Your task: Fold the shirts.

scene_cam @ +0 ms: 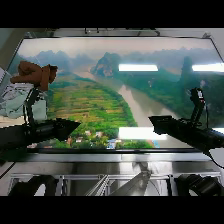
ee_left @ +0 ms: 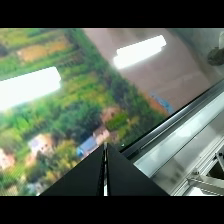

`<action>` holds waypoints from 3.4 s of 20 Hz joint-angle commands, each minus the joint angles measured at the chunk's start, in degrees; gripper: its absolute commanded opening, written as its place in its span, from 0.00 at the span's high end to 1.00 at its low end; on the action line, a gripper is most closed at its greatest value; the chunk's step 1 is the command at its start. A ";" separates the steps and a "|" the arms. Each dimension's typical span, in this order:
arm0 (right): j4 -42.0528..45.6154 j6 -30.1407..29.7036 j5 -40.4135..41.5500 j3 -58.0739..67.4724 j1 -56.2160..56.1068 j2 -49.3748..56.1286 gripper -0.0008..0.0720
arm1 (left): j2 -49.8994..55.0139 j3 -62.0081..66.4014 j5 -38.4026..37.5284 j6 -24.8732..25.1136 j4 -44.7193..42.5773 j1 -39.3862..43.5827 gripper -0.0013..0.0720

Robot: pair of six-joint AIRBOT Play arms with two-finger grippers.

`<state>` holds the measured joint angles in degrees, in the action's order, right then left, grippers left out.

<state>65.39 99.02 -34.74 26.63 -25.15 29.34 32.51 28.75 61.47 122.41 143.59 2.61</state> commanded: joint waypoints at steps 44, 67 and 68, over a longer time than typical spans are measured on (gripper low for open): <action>-4.13 0.04 7.69 0.00 0.04 6.08 0.17 | 88.15 88.67 -3.30 -7.34 -48.85 -12.07 0.95; -0.81 -5.92 -23.23 0.04 19.61 9.33 0.28 | 59.14 54.38 31.87 -18.80 -19.43 24.83 0.01; -3.37 -10.62 -23.87 0.04 24.59 11.21 0.28 | 57.53 51.87 34.25 -20.04 -19.34 23.65 0.01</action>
<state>64.88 96.09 -54.70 26.63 -11.03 38.33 92.05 83.15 86.50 108.20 123.94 27.92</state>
